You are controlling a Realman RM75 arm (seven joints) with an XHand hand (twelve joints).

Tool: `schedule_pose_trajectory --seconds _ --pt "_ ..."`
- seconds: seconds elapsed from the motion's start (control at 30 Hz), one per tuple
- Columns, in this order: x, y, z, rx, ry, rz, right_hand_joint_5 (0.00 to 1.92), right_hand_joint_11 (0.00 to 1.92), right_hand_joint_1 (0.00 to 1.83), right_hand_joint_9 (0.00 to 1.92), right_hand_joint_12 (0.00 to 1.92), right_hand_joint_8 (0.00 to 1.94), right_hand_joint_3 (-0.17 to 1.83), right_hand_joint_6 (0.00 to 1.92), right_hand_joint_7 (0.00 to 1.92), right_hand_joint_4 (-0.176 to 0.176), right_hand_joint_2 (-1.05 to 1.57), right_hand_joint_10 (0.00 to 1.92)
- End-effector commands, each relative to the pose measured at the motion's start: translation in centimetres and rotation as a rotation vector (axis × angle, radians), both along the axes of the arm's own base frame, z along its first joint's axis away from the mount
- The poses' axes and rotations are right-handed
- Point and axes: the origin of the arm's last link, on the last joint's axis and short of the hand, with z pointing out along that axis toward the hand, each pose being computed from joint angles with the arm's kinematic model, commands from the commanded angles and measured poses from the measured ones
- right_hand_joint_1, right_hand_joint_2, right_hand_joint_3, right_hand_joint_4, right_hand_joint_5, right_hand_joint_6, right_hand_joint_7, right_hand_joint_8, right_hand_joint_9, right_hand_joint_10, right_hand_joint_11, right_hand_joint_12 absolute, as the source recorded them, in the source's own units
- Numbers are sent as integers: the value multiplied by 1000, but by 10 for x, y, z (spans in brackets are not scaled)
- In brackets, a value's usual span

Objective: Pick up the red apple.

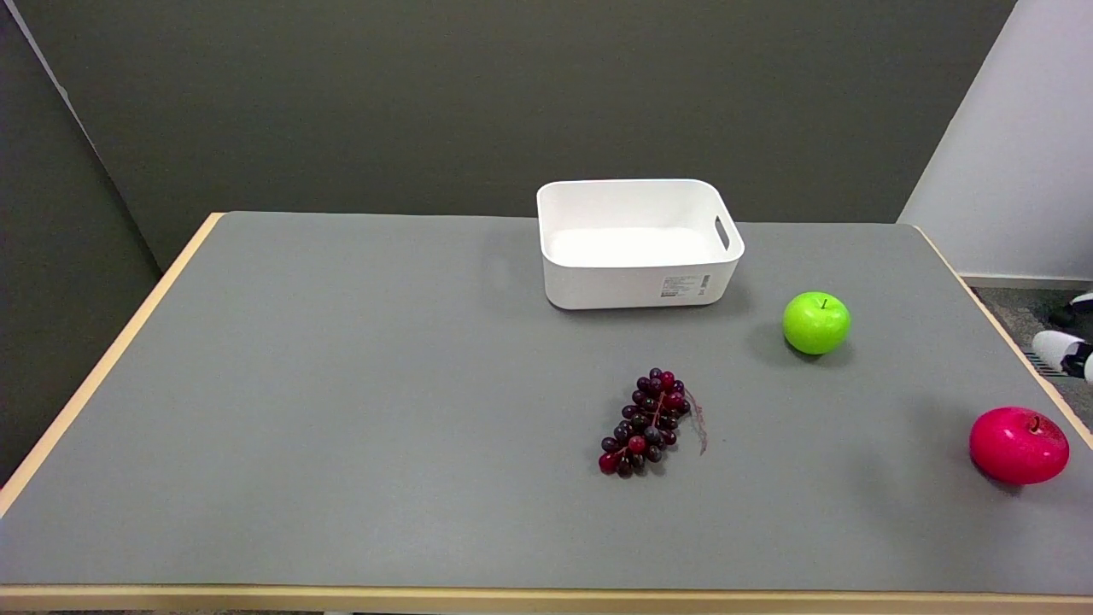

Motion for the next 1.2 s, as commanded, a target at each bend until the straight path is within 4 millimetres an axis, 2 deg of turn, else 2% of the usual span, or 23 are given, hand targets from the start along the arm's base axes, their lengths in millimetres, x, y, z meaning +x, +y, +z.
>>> schedule_pose_trajectory --seconds 0.03,0.23,0.4,0.67,1.2 --pt "-9 -14 -13 55 -56 -83 255 68 246 193 1195 340 849 478 307 94 558 687" --pt "-11 -15 -18 71 -79 -110 254 68 245 191 1194 339 849 476 306 94 558 683" --pt "-19 -8 -21 65 -104 -155 254 68 241 190 1194 338 849 475 306 94 558 681" --pt "-31 -3 -26 98 -102 -293 233 45 240 150 1167 321 848 447 261 87 554 637" --pt "-34 0 -24 93 -109 -323 138 -1 242 84 1118 286 895 380 158 74 526 594"
